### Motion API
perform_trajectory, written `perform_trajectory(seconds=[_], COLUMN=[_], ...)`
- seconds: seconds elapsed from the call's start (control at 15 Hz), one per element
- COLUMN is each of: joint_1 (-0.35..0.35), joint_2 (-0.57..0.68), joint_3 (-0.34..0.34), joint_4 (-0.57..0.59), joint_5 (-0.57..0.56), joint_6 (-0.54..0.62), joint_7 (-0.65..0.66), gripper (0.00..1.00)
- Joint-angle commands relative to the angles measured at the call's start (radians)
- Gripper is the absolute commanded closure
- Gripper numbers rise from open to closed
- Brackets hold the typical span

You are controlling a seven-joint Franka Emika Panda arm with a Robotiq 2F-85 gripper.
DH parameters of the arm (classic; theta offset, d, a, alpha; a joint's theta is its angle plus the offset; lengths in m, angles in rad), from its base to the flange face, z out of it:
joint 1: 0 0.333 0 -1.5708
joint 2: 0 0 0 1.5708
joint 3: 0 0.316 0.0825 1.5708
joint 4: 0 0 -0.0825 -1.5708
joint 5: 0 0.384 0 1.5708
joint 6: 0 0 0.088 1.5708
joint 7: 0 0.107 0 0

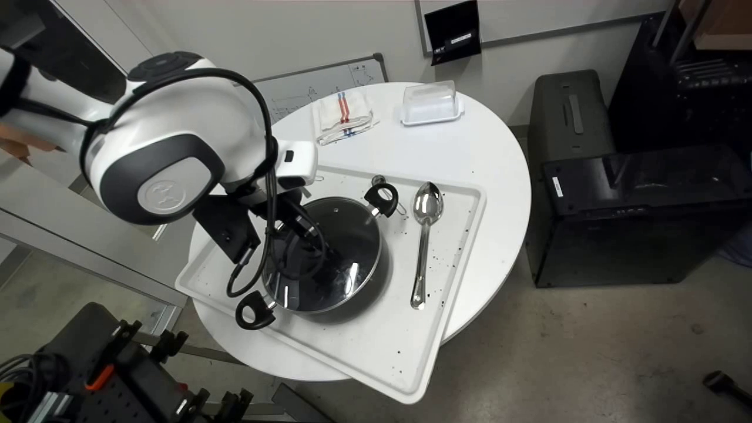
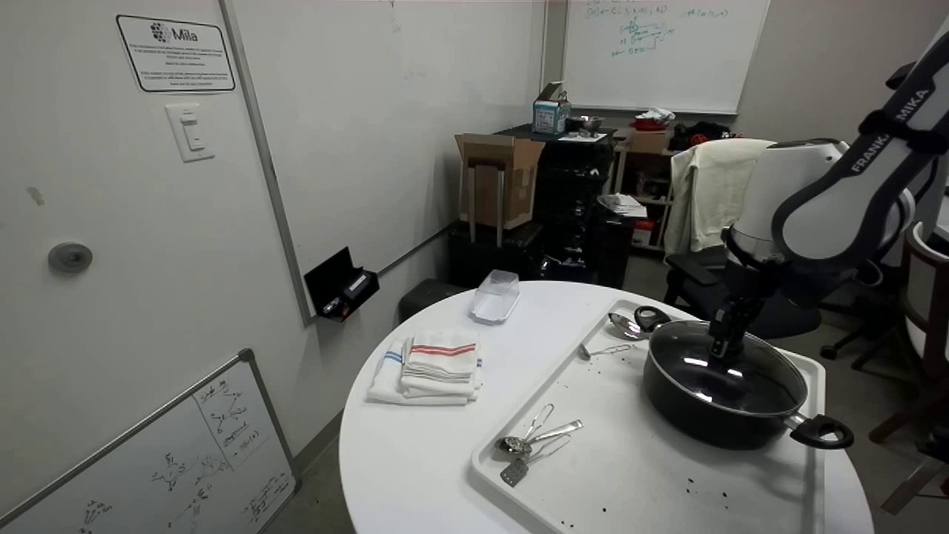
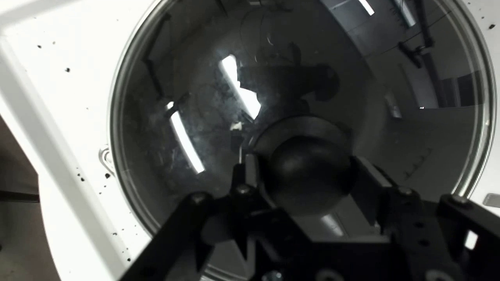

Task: Remove the glass lid from the black pot and put it on the table

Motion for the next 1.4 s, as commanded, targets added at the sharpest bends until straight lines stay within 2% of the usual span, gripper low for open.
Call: perform_trajectory(seconds=[0.0,0.07,0.53,0.93,1.33], joint_1=[-0.014,-0.016,-0.034,-0.017,0.008], joint_2=[0.012,0.010,-0.077,-0.222,-0.270], joint_3=[0.015,0.017,0.044,0.067,0.110], joint_4=[0.014,0.013,-0.050,-0.140,-0.154], joint_5=[0.019,0.020,0.023,0.014,0.023], joint_6=[0.028,0.028,0.022,0.023,-0.010], joint_7=[-0.010,-0.011,-0.037,-0.055,-0.079], gripper=[0.70,0.74,0.74,0.74,0.74])
